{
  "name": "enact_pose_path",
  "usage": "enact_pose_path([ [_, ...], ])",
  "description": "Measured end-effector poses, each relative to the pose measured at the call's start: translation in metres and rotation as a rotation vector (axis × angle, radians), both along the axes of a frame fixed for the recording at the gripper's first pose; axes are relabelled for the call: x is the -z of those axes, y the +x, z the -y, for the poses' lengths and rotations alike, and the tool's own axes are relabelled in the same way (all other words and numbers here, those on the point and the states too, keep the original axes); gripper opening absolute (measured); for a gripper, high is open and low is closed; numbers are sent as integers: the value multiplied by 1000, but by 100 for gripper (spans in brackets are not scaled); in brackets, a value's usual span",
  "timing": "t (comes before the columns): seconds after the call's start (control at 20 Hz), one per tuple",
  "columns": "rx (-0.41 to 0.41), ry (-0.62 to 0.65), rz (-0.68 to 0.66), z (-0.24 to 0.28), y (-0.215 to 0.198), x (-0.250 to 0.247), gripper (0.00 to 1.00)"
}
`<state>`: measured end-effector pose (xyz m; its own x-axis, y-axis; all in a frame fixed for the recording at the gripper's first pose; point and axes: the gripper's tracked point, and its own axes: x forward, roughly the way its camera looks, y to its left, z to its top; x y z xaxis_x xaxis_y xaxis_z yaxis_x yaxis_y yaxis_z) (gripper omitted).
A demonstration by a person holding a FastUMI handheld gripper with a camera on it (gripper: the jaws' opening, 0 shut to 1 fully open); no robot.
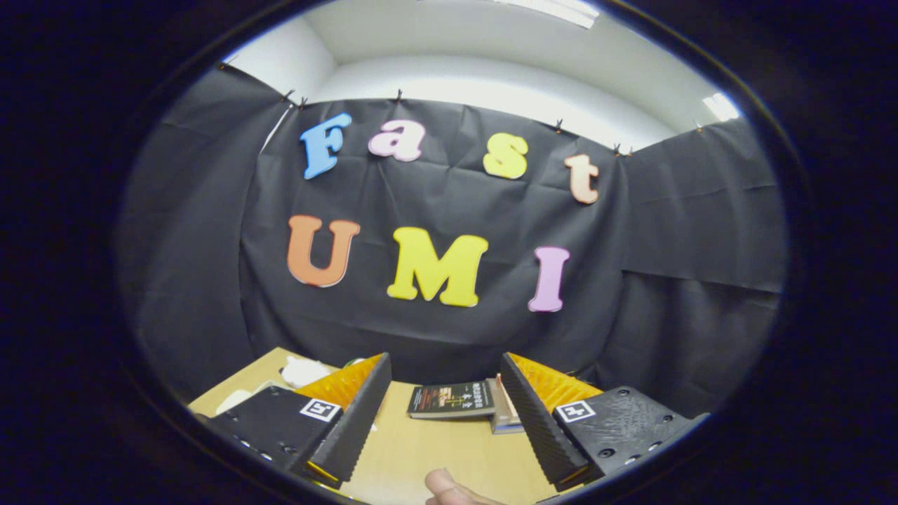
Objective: Open the storage box then place both shoes into the box .Put the left shoe in first, then the right shoe, with the right side of both shoes facing outward in a uniform manner.
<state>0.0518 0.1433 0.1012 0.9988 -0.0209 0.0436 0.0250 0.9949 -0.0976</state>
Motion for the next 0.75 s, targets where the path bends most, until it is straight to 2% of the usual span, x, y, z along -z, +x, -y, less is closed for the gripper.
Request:
enact_pose_path([
  [0.2, -70, 107, 96, 8, -22, 1, 95],
  [0.45, -48, 89, 75, 20, -49, 19, 95],
  [0.75, -57, 113, 30, 14, -48, 33, 95],
])
